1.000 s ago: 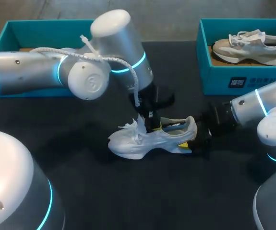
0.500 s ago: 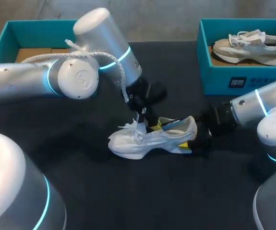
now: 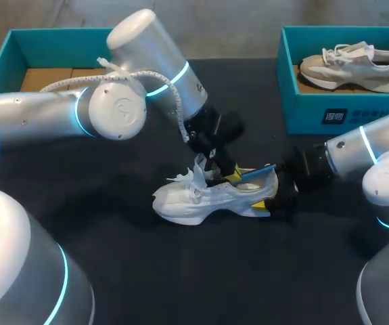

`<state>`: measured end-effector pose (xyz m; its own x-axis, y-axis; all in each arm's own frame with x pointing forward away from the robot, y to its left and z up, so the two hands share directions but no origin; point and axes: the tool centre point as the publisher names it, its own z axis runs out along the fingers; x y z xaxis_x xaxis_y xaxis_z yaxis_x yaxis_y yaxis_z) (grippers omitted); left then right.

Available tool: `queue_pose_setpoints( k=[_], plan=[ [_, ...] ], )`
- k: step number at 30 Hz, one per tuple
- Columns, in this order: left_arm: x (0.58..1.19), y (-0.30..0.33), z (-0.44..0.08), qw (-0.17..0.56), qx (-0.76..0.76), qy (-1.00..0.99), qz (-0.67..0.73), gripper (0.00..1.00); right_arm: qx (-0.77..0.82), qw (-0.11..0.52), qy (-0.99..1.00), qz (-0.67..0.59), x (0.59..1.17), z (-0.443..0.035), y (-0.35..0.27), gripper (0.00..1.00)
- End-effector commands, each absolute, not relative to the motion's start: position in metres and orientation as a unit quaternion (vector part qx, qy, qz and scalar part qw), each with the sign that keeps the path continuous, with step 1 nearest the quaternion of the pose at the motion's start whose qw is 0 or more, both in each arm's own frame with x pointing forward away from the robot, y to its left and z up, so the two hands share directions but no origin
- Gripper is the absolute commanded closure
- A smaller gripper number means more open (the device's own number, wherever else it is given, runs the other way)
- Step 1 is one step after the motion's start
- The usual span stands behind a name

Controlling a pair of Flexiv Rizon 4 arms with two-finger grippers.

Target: Take the shoe out of the shoebox, open the shoe tongue, remove and reinsert the insole, then place the shoe into the shoebox

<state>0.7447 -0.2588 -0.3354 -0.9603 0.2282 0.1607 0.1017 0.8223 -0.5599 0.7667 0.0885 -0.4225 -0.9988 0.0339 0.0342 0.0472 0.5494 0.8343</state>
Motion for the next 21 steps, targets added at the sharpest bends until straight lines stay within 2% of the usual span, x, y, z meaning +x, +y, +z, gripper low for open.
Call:
queue_pose_setpoints(
  k=[1, 2, 3, 6, 10, 12, 15, 21],
  plan=[
    [0.747, -0.267, -0.338, 0.109, -0.087, -0.949, 0.281, 0.71, -0.023, 0.007, -0.881, -0.472, 0.767, -0.424, 0.089, 1.00],
    [0.747, -0.266, -0.338, 0.109, -0.087, -0.949, 0.281, 0.67, -0.023, 0.007, -0.881, -0.472, 0.767, -0.424, 0.089, 1.00],
    [0.747, -0.265, -0.337, 0.104, -0.086, -0.950, 0.281, 0.57, -0.023, 0.007, -0.881, -0.472, 0.767, -0.424, 0.089, 1.00],
    [0.747, -0.263, -0.336, 0.092, -0.084, -0.953, 0.278, 0.51, -0.023, 0.007, -0.881, -0.472, 0.767, -0.424, 0.089, 1.00],
    [0.744, -0.260, -0.334, 0.084, -0.085, -0.954, 0.275, 0.35, -0.023, 0.007, -0.881, -0.472, 0.767, -0.424, 0.089, 1.00],
    [0.741, -0.258, -0.332, 0.079, -0.088, -0.955, 0.274, 0.31, -0.023, 0.007, -0.881, -0.472, 0.767, -0.424, 0.089, 1.00],
    [0.738, -0.257, -0.330, 0.058, -0.089, -0.957, 0.271, 0.27, -0.023, 0.007, -0.881, -0.472, 0.767, -0.424, 0.089, 1.00],
    [0.734, -0.256, -0.328, 0.003, -0.096, -0.956, 0.278, 0.30, -0.023, 0.007, -0.881, -0.472, 0.767, -0.424, 0.089, 1.00]
  ],
)
